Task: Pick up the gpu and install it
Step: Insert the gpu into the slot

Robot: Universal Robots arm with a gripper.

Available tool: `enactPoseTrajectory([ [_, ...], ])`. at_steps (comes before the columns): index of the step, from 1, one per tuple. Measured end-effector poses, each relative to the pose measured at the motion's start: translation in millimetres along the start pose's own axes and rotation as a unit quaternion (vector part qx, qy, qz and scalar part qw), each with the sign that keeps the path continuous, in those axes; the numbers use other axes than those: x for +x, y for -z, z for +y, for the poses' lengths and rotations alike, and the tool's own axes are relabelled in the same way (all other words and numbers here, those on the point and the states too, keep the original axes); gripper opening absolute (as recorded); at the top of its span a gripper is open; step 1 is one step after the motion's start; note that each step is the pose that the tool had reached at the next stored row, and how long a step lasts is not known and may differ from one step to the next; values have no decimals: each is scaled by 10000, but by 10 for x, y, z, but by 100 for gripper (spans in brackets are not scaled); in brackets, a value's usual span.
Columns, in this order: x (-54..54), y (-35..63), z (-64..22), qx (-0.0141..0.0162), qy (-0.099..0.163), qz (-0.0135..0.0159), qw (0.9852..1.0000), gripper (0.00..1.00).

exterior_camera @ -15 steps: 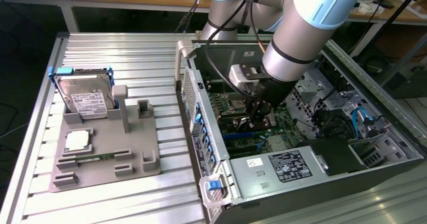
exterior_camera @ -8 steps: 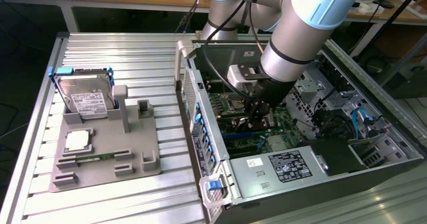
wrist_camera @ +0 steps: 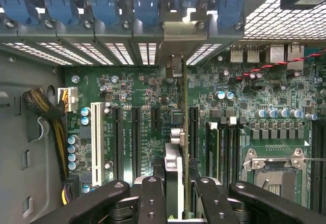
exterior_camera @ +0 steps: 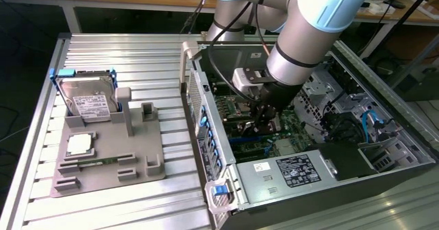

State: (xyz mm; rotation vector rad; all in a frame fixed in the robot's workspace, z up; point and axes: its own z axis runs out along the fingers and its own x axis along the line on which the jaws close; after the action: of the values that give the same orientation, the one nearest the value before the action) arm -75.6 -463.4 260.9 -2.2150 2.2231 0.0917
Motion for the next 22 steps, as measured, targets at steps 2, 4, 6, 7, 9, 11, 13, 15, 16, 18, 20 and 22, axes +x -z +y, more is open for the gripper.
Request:
enactPoseTrajectory([
  [2, 0, -9, 1, 0, 0, 0, 10000, 27],
  [4, 1, -17, 1, 0, 0, 0, 10000, 27],
  [6, 1, -23, 2, 0, 0, 0, 10000, 27],
  [7, 1, -29, 4, 0, 0, 0, 10000, 27],
  [9, 1, -37, 5, 0, 0, 0, 10000, 27],
  [11, 2, -45, 7, 0, 0, 0, 10000, 27],
  [13, 2, -53, 8, 0, 0, 0, 10000, 27],
  [15, 2, -58, 13, 0, -1, 1, 10000, 27],
  [16, 3, -61, 15, 0, 0, 0, 10000, 27],
  [18, 3, -69, 19, 0, 0, 0, 10000, 27],
  [20, 3, -76, 24, 0, 0, 1, 10000, 27],
  [22, 4, -83, 31, -1, 0, 2, 10000, 27],
])
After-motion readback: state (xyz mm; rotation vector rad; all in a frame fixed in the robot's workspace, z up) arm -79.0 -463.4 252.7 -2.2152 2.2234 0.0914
